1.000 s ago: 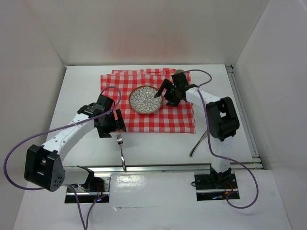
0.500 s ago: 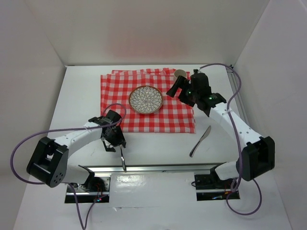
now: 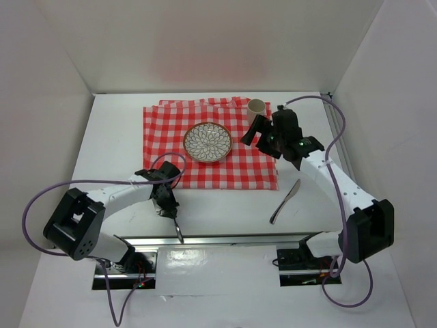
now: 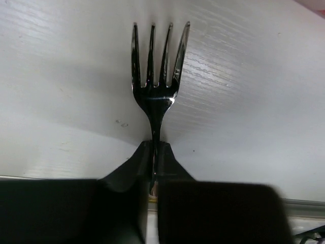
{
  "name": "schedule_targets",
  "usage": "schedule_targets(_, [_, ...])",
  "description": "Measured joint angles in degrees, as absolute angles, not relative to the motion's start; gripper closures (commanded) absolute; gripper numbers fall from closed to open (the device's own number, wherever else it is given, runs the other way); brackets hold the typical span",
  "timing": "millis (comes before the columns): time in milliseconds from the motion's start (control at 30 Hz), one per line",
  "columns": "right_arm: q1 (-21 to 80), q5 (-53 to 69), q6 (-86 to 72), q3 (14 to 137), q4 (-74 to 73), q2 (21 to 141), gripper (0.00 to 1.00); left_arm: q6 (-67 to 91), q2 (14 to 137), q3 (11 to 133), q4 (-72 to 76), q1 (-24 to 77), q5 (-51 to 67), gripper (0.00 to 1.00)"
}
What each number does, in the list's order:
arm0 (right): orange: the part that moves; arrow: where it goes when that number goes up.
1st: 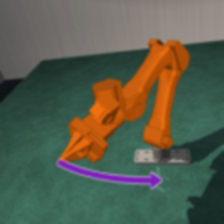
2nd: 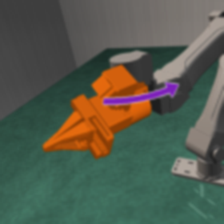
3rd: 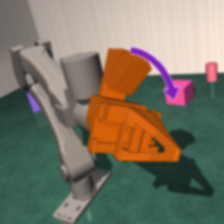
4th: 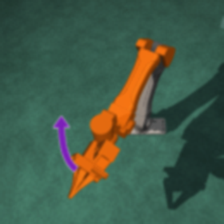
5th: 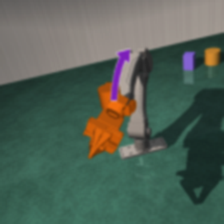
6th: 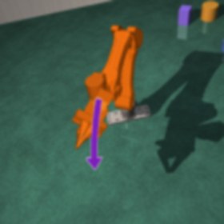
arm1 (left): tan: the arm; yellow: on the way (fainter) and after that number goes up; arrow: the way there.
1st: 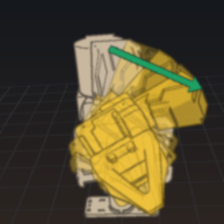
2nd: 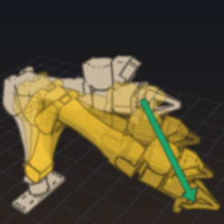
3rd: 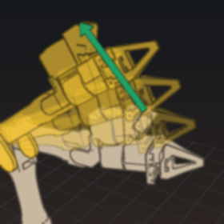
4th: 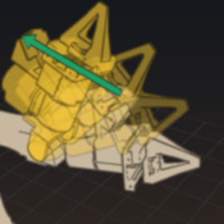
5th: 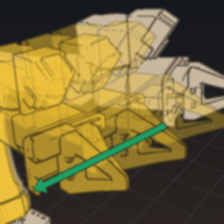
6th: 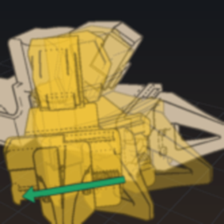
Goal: Set the dinner table for one person
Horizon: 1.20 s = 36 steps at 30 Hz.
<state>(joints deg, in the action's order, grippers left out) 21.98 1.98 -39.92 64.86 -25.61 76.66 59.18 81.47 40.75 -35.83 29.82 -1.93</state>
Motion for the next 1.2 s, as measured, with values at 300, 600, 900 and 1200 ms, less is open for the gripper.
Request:
schedule_targets(300, [22.0,0.6,-39.8,64.4,-27.2,74.6,0.0,59.9,78.4,41.0,-39.9,30.2,-4.3,1.0])
schedule_targets(600, [22.0,0.1,-39.1,64.5,-28.6,74.1,0.0,49.5,77.6,63.7,-51.9,29.6,-15.4,1.0])
schedule_targets(900, [22.0,-5.0,-38.3,67.0,-38.4,73.6,0.0,35.8,108.3,96.6,-55.0,24.1,-21.8,1.0])
schedule_targets(1200, [20.6,-6.6,-40.3,59.4,-46.1,66.2,0.0,26.6,127.3,114.3,-56.9,17.8,-18.9,1.0])
